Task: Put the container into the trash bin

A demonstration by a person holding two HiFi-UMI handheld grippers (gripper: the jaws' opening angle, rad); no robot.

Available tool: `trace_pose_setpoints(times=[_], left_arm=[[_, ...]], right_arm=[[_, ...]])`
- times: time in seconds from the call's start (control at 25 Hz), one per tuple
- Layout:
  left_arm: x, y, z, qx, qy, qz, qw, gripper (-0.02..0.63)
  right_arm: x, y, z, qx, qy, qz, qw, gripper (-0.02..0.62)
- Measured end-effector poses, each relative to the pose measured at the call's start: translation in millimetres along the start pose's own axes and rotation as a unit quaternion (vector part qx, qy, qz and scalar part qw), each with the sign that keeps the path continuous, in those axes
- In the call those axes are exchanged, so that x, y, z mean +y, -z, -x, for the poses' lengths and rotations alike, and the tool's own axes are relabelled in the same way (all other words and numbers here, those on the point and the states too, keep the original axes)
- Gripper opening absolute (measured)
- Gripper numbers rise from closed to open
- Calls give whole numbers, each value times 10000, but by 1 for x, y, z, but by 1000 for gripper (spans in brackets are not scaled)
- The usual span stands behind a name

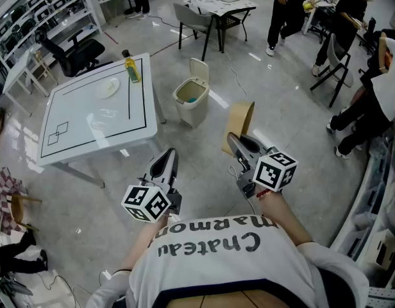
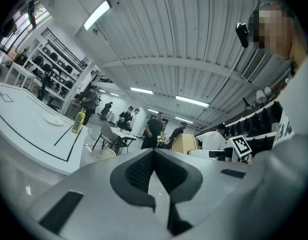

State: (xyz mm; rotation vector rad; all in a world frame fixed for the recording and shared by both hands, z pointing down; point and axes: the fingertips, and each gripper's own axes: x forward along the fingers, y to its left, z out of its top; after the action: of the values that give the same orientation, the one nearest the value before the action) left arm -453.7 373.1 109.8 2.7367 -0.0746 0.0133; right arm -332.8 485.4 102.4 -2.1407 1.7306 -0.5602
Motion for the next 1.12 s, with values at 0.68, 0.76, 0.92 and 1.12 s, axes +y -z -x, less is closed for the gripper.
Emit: trace_pose_setpoints(times=[0.68, 0.76, 0.92, 1.12], left_arm=[[37, -30, 8, -69, 351, -56, 9993, 23], [42, -34, 9, -74, 432, -79, 9990, 23], [52, -33, 8, -33, 514, -60, 9987, 23], [66, -19, 1, 181, 544, 75, 9983, 23]], right_arm=[[27, -9, -31, -477, 52, -208, 9986, 29], [29, -6, -34, -534, 104, -246, 9982, 29], [27, 17, -42, -186, 396, -109, 9990, 30], [13, 28, -57, 58, 687, -141, 9975, 31]])
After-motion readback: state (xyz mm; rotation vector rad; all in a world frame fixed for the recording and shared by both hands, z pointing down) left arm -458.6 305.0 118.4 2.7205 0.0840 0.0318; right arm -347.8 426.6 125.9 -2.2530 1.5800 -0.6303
